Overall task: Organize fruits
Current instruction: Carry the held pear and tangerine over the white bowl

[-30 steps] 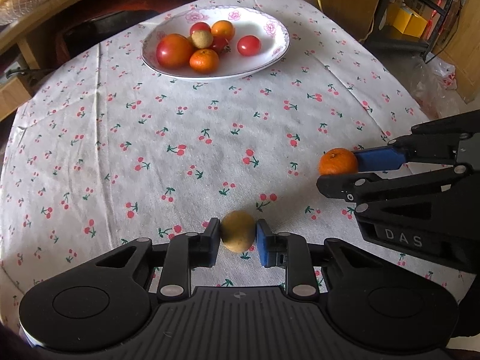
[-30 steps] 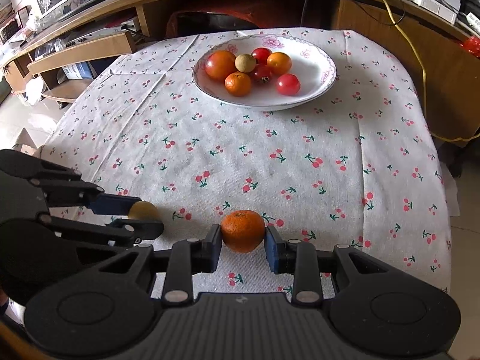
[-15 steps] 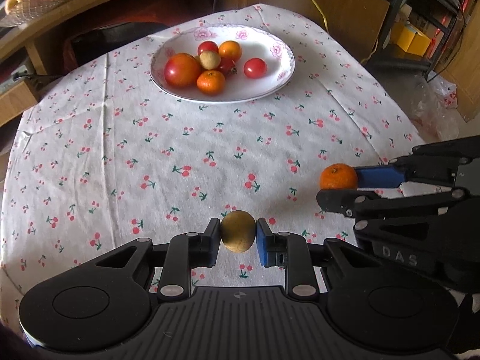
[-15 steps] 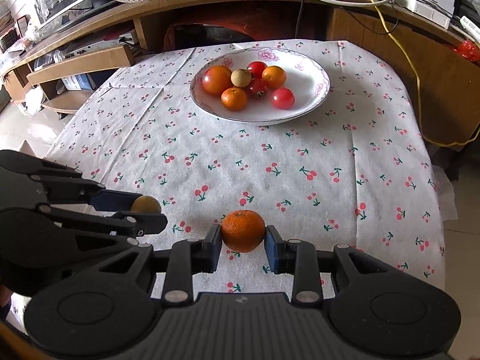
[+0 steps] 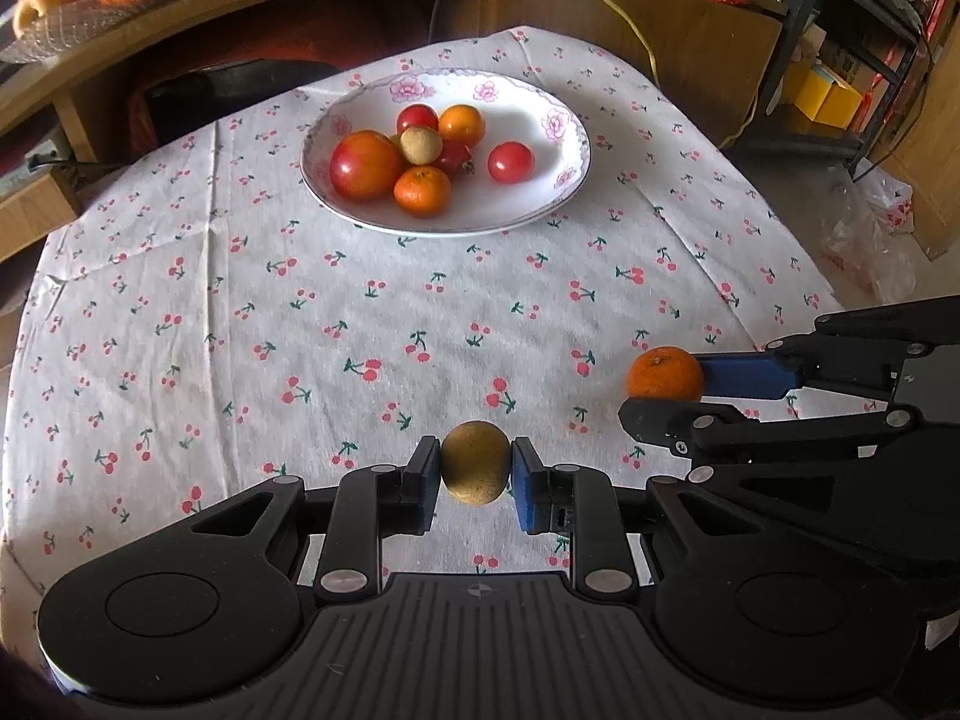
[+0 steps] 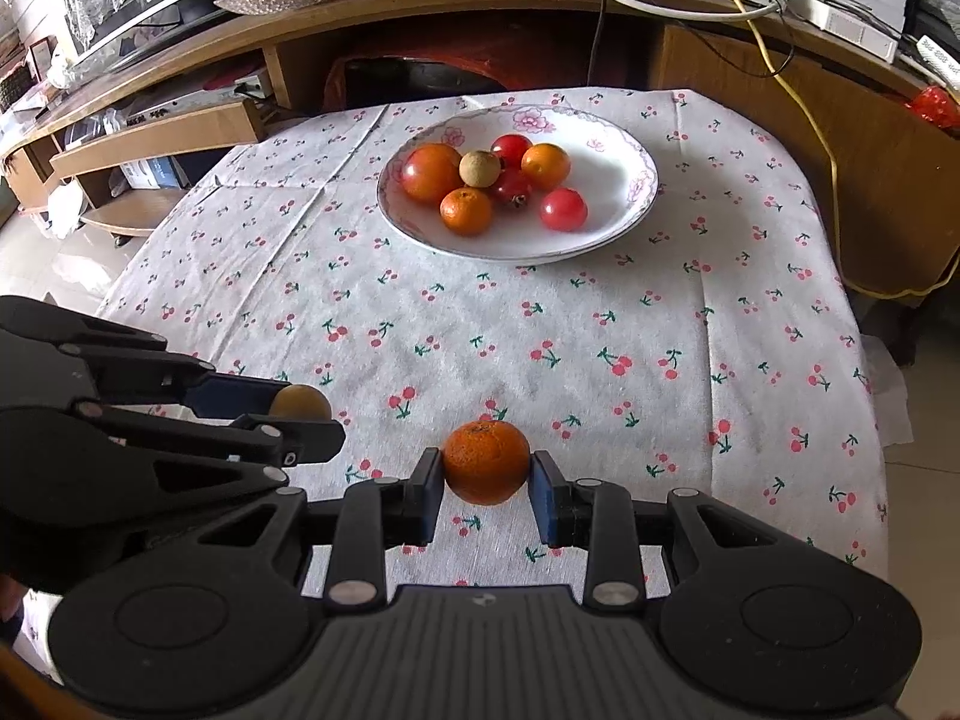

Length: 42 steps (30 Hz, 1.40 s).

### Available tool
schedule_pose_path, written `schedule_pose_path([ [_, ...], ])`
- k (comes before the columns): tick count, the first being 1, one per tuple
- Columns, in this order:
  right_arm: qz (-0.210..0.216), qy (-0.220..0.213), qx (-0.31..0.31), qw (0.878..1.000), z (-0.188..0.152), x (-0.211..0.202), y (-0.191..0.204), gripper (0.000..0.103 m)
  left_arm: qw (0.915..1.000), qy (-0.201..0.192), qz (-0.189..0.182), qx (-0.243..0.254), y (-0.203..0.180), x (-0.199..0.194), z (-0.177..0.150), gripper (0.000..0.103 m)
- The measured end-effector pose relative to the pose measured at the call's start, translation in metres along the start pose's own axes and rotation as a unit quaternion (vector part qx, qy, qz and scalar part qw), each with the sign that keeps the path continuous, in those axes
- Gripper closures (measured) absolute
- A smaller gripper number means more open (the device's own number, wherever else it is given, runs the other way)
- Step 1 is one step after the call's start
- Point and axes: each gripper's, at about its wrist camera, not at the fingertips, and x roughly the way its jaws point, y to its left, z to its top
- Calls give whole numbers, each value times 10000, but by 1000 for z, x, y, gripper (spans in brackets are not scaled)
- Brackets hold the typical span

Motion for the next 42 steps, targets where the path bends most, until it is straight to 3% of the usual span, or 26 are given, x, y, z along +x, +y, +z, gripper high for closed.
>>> schedule_pose_path([
  [27, -56, -222, 72, 9997, 24, -5, -6, 70, 9996, -275, 45, 45, 3, -6, 24, 72],
  [42, -51, -422, 309, 9986, 56, -4, -16, 70, 9984, -562, 113, 9, 10, -4, 57, 73],
])
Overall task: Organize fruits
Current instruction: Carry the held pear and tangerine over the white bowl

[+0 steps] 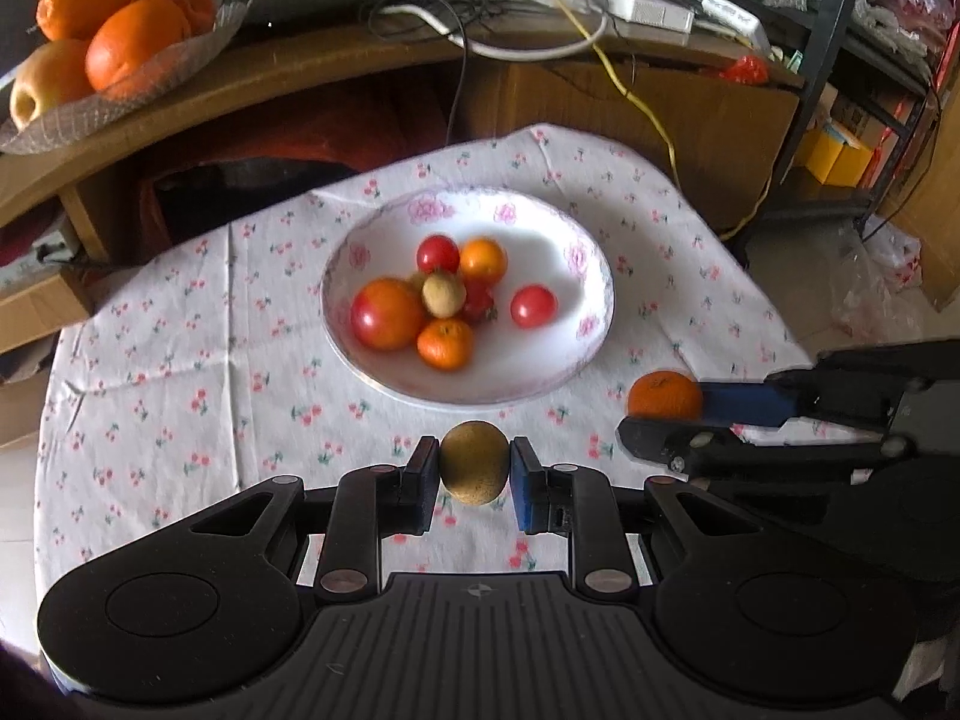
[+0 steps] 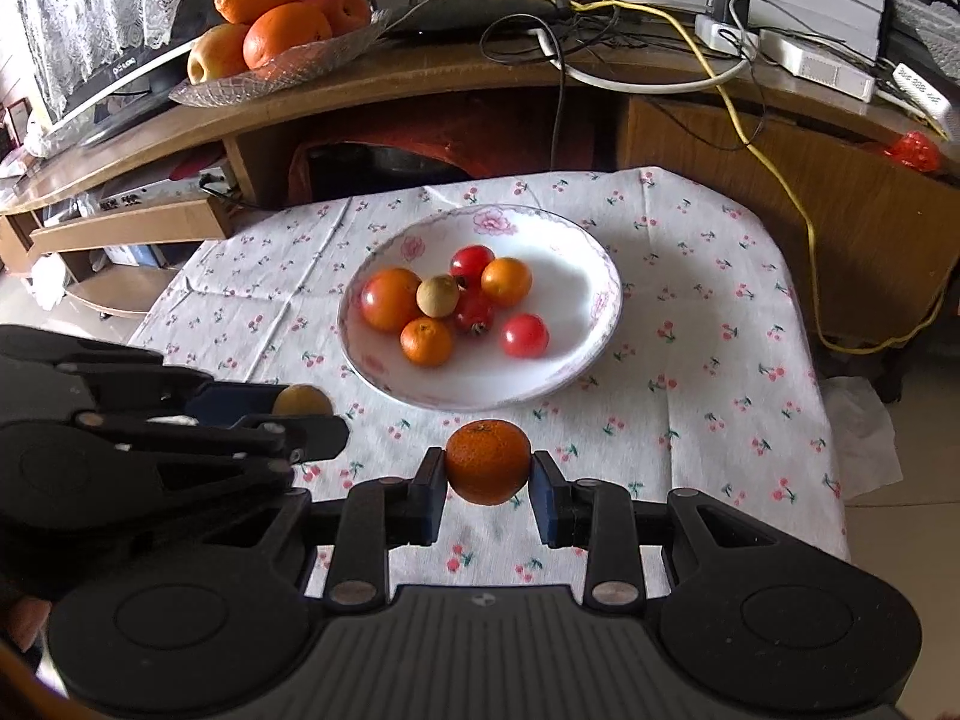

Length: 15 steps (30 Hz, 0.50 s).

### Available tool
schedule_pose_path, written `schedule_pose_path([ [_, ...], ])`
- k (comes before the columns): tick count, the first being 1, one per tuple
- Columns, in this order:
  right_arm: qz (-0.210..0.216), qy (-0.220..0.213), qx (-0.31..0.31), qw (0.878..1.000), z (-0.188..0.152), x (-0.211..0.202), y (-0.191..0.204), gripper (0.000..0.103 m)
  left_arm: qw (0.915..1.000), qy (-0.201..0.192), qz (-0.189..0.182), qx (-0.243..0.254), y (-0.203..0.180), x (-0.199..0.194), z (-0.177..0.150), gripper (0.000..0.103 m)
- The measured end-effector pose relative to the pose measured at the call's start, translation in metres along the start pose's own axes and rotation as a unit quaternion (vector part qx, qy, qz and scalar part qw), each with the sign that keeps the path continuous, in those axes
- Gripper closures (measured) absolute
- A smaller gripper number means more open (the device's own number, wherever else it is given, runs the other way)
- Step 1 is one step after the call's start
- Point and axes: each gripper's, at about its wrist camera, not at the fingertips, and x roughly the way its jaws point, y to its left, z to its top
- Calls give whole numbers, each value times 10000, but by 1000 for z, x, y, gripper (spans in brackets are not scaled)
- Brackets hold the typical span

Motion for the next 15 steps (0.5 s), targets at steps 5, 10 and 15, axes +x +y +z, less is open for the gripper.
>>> schedule_pose_path([
  [5, -81, -82, 50, 9999, 13, 6, -3, 70, 10000, -58, 17, -44, 4, 6, 15, 73],
  [10, -128, -139, 113, 9998, 30, 14, -11, 70, 9999, -106, 34, -77, 8, 14, 32, 73],
  [15, -162, -126, 169, 9996, 44, 29, -19, 70, 9999, -89, 60, -118, 12, 28, 47, 73],
])
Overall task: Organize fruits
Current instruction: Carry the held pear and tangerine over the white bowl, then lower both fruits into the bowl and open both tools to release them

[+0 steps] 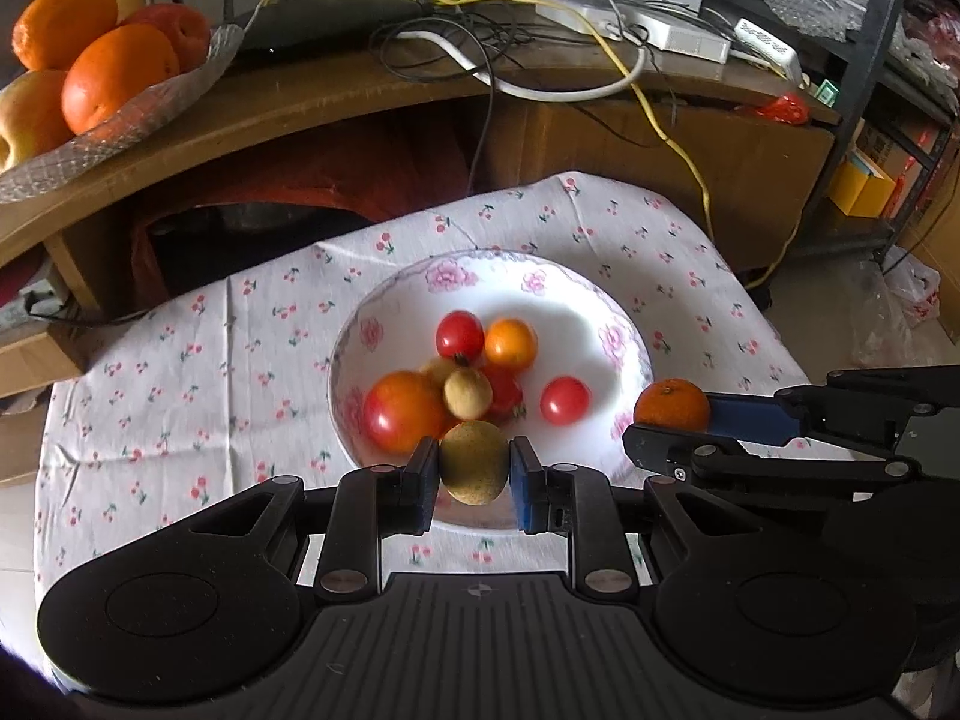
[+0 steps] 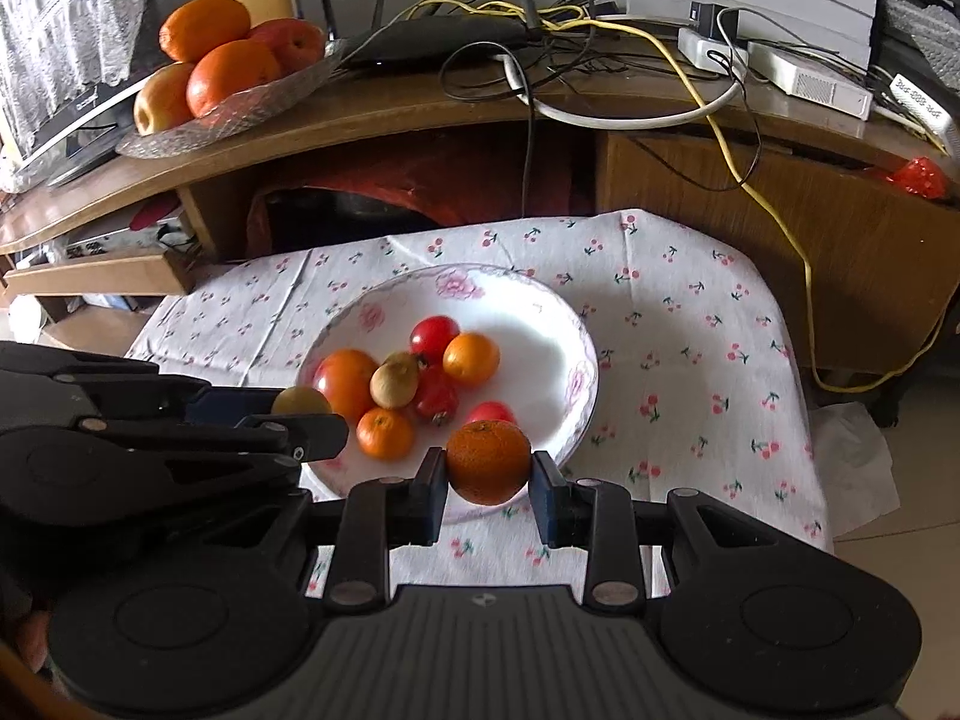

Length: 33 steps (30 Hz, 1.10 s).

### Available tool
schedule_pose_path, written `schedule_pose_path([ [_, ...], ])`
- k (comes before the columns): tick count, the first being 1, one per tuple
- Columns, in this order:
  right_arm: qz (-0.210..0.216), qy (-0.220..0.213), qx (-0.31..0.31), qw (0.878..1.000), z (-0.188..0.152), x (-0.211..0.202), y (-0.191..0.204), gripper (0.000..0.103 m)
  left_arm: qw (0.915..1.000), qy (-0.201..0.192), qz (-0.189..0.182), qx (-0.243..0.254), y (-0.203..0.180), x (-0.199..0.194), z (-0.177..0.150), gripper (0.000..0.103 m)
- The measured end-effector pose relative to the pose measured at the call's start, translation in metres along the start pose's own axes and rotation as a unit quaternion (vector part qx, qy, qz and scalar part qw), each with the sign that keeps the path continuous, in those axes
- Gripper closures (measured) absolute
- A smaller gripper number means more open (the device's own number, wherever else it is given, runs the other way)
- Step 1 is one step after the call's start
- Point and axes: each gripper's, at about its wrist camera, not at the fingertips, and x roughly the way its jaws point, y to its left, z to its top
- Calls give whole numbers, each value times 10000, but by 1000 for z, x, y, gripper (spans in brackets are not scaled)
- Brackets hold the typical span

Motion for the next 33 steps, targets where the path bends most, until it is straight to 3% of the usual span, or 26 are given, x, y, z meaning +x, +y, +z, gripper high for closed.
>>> schedule_pose_path([
  [14, -56, 106, 128, 9998, 26, 40, -20, 70, 9998, 117, 71, -114, 3, 39, 26, 73],
  [33, -3, 175, 358, 9992, 34, 60, -26, 70, 9996, 119, 145, -188, 9, 55, 36, 70],
])
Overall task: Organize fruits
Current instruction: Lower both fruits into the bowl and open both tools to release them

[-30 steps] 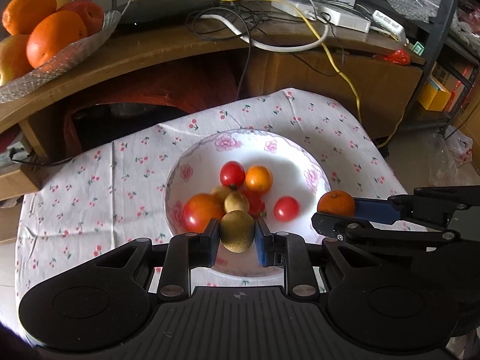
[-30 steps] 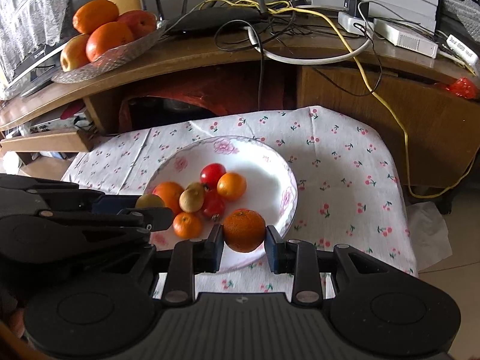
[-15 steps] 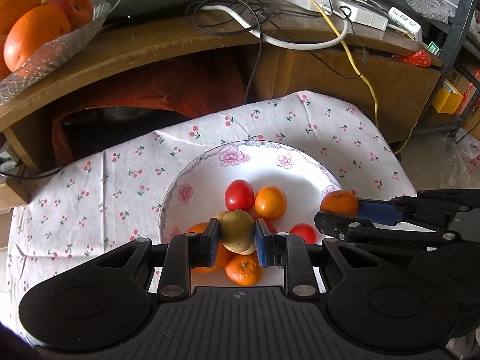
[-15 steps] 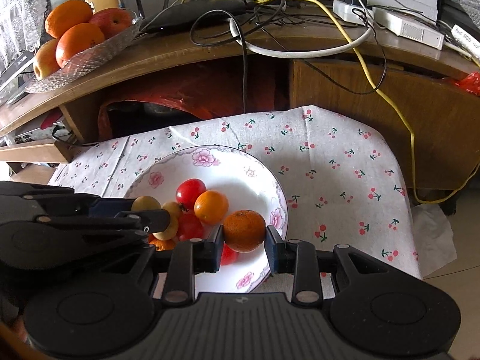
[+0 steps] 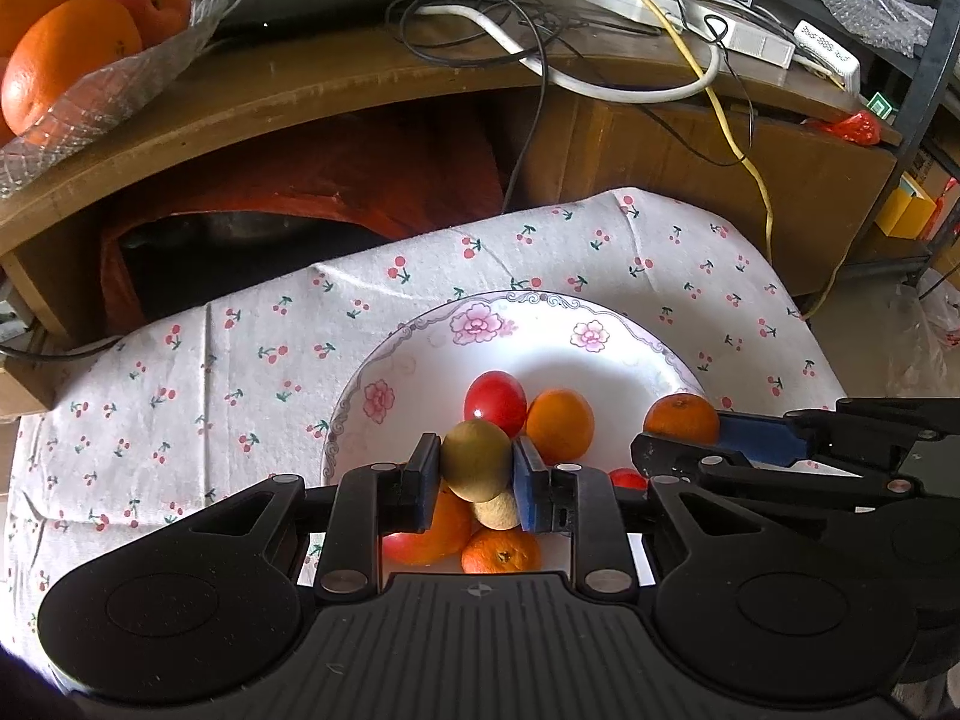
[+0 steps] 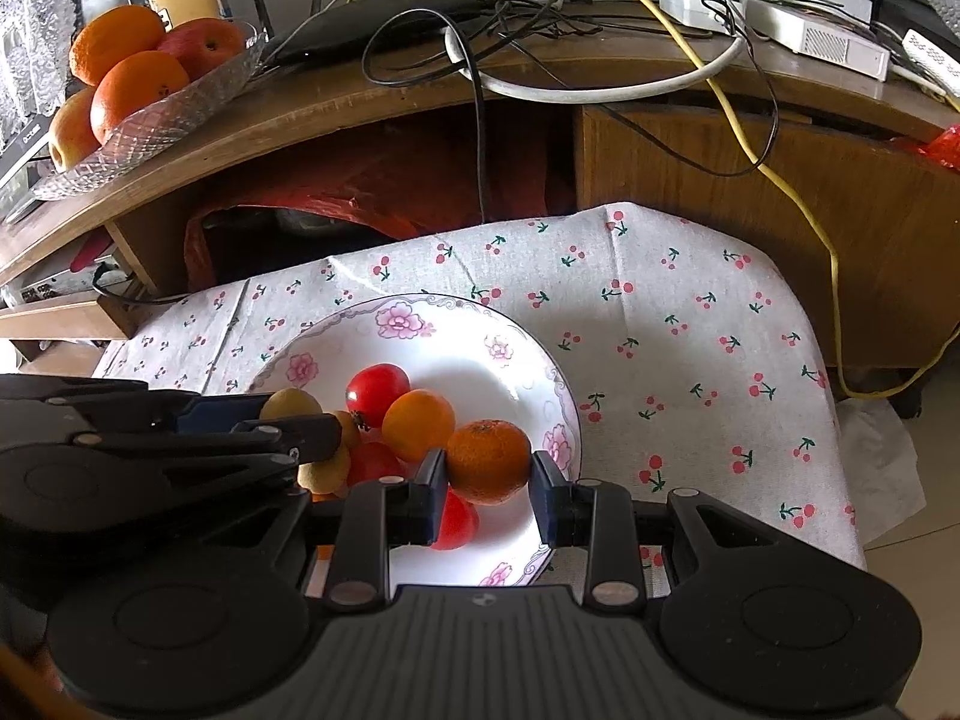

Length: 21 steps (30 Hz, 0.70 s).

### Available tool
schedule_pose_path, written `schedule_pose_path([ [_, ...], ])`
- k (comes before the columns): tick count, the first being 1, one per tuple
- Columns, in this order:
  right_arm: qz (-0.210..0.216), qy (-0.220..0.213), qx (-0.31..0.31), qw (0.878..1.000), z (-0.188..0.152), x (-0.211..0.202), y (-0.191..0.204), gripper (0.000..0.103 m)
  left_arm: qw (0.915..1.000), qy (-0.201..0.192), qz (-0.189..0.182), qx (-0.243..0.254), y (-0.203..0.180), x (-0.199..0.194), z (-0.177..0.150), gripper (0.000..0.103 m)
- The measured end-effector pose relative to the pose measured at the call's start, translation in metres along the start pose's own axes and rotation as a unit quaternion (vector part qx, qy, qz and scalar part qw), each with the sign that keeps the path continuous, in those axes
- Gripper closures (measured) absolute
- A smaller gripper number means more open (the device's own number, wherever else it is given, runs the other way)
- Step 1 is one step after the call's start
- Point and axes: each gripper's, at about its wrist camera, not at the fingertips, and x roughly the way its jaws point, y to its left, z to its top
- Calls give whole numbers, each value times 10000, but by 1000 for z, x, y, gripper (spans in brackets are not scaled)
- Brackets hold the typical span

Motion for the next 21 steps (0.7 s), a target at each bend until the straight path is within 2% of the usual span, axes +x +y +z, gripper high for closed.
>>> schedule_pose_path([
  [21, 1, 43, 78, 10000, 2, -4, 1, 70, 10000, -42, 67, -56, 5, -6, 0, 62],
])
